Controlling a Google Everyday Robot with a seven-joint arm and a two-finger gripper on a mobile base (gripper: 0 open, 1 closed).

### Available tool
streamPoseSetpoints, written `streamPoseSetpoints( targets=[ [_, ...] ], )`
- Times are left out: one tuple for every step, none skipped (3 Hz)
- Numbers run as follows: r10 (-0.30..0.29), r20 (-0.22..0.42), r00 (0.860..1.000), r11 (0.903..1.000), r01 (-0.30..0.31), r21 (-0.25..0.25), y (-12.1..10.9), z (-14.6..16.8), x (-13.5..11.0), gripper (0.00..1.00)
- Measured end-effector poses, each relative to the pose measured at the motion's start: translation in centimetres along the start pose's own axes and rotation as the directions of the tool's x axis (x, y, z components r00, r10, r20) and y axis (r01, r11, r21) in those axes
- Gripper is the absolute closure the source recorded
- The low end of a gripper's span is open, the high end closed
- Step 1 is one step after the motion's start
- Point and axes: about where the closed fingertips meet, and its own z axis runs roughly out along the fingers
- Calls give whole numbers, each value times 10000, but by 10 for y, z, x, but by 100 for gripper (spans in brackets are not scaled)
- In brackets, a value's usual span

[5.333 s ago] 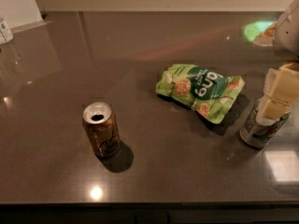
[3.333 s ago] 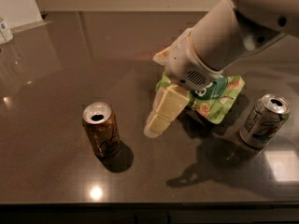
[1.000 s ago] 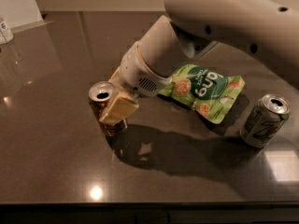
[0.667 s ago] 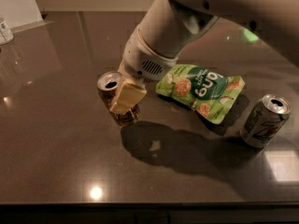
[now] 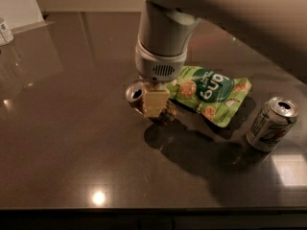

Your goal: Knock orange can over

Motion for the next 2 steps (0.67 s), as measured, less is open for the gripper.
streamPoseSetpoints(
  targets=[
    [-571,-1465,9876,9983,585,53,3,10,19,82],
    [-1019,-2344,9668,9947,1024,-101,5,22,30,59]
  ],
)
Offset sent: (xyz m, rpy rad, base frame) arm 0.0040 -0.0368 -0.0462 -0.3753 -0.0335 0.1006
